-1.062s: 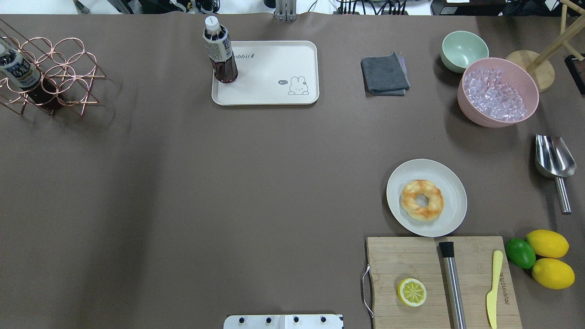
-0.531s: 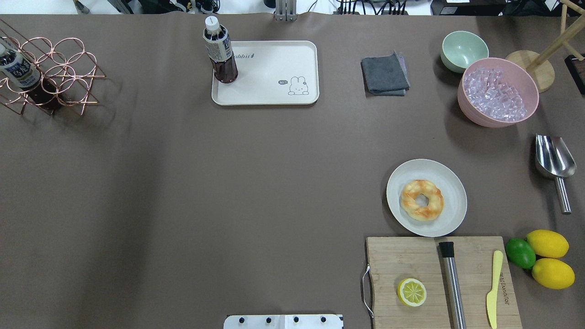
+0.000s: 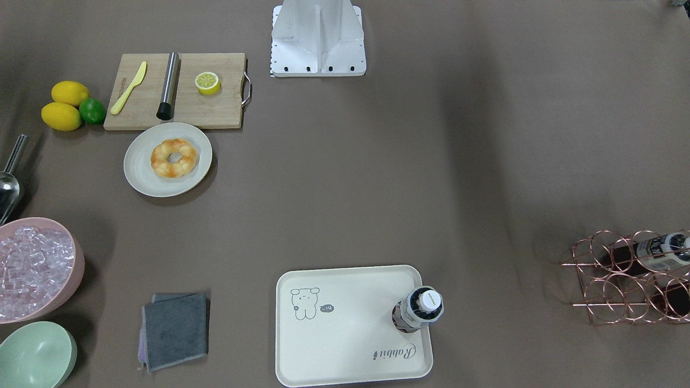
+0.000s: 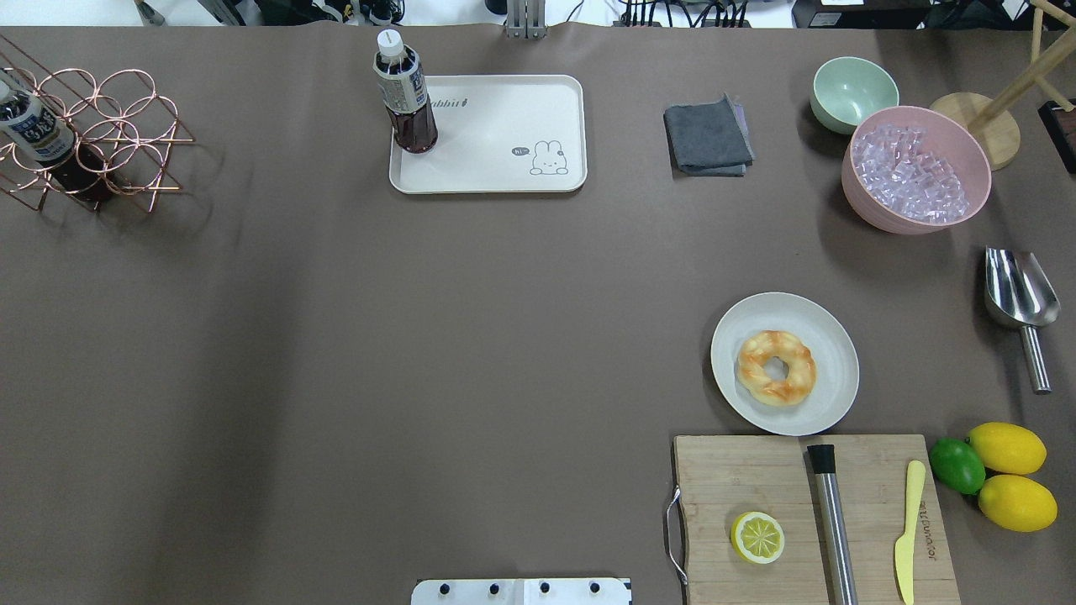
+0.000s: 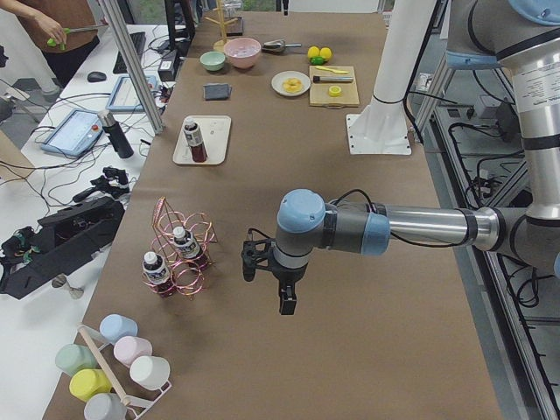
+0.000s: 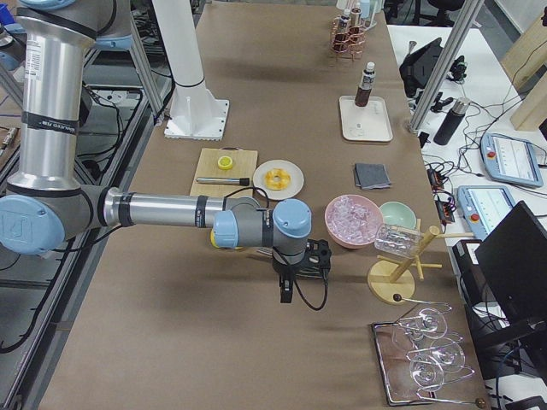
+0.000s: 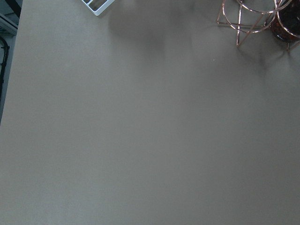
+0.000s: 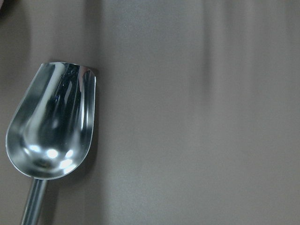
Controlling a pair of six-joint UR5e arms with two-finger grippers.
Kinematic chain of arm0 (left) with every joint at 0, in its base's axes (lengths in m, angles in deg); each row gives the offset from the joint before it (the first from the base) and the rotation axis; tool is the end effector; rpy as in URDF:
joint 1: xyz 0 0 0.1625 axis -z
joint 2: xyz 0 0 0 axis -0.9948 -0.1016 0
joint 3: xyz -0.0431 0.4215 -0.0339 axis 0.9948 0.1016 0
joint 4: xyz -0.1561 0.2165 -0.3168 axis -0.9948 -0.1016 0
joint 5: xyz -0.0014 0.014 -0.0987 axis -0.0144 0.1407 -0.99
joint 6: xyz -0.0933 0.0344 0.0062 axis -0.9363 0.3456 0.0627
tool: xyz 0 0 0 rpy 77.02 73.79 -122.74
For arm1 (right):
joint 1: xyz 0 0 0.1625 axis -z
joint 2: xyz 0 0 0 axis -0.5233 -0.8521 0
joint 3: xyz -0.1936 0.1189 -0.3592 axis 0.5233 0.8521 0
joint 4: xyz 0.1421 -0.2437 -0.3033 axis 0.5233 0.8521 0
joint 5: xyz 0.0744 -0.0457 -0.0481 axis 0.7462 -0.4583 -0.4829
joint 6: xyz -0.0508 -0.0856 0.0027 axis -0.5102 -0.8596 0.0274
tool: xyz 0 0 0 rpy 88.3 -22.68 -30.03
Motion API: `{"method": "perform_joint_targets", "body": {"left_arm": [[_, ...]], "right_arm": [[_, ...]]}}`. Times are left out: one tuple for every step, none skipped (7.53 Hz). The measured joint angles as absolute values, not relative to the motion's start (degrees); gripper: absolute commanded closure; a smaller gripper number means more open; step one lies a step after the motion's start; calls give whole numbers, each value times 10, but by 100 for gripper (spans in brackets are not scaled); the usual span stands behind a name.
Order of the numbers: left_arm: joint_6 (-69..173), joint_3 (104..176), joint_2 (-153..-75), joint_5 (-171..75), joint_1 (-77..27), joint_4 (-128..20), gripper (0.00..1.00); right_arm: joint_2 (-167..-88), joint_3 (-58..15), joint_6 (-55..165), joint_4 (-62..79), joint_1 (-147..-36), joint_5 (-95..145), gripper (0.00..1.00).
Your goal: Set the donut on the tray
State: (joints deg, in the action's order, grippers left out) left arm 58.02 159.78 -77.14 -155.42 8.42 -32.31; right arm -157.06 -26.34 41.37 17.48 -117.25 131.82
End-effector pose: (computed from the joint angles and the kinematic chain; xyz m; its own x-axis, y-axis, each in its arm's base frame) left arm -0.0872 -0.3696 0.6111 0.7627 -0.1076 -0.6378 0.1644 0.9859 0.0302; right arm 0.0370 -0.4303 0.6623 0.7640 -0.0389 0.6440 0.0357 0.9992 0.0180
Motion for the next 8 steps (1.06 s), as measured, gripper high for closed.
{"method": "perform_joint_targets", "body": {"left_arm": [[580,1599,-769,-1555,84,-323,2],[580,1600,-769,-1556,83,-323,2],[580,1600,-768,-1557,83,-323,2],[580,1601,-768,-1558,83,-323,2],[580,1601,-768,-1558,82,-323,2],[580,1601,-768,-1558,82,-323,2],[580,1601,-768,-1558,82,-323,2],[580,1601,-766,-1558,82,-323,2]], "right_arm": [[-1572,-263,413,175,-1173,1320,0],[-1572,-263,412,175,-1173,1322,0],[-1573,-263,412,175,-1173,1324,0],[-1574,-263,413,175,-1173,1326,0],[-1575,-263,414,175,-1173,1326,0],[-1576,-264,415,175,-1173,1327,0],[-1578,-267,415,175,-1173,1331,0],[-1579,-270,416,176,-1173,1334,0]]}}
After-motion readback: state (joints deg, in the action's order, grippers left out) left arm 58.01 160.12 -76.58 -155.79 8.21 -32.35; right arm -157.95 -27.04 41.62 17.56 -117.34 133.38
